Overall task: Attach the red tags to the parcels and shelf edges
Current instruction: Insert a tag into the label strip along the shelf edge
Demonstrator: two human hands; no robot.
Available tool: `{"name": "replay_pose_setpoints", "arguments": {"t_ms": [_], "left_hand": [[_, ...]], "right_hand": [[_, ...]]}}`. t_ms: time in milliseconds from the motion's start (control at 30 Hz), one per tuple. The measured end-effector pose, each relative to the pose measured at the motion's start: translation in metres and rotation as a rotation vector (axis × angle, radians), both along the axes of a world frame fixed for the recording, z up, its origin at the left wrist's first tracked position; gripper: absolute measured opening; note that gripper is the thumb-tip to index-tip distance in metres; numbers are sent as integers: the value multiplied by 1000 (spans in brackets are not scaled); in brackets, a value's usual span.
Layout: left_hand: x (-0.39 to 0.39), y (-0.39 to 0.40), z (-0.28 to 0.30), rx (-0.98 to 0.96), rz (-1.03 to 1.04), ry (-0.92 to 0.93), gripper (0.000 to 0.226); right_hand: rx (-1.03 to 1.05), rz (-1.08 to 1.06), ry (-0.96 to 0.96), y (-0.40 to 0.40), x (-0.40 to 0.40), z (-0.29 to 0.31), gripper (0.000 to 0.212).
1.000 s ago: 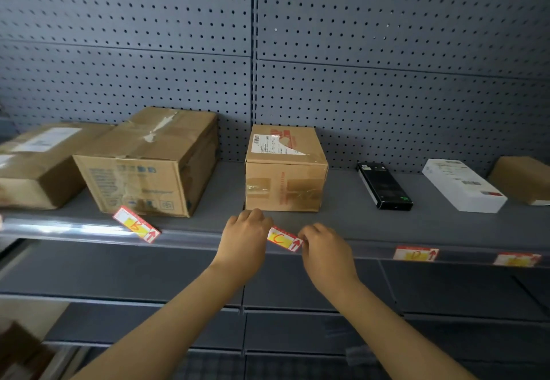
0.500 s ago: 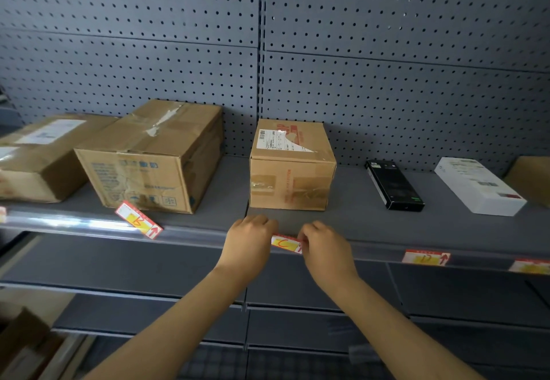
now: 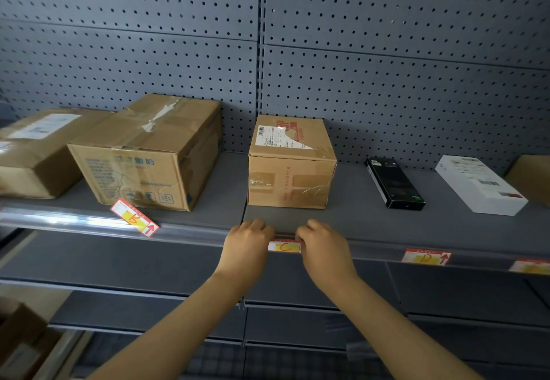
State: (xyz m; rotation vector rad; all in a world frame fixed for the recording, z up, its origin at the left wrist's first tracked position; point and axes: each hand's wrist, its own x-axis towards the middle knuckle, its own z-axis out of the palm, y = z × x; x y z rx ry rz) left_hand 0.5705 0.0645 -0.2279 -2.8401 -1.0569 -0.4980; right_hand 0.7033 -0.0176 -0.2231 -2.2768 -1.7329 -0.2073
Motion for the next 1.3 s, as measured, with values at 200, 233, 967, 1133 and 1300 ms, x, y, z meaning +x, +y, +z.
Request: {"name": "replay_pose_setpoints", "arguments": {"t_ms": [200,233,967,1133,1300], "left_hand": [[-5,-2,0,29,6,-19,42],[-9,-1,0,30,16,-21,42],[-217,107,26,-7,163,59,25],[-254,141,25,17,105,22,30],[-260,159,25,21,78,46,38]], "right_hand": [[26,9,22,-2,-2,1,24],[35,17,28,-1,-6,2,25],[18,106,116,111,-199,12,18],[17,26,104,135,-238,15,11],[-18,-53,90,147,-251,15,15]]}}
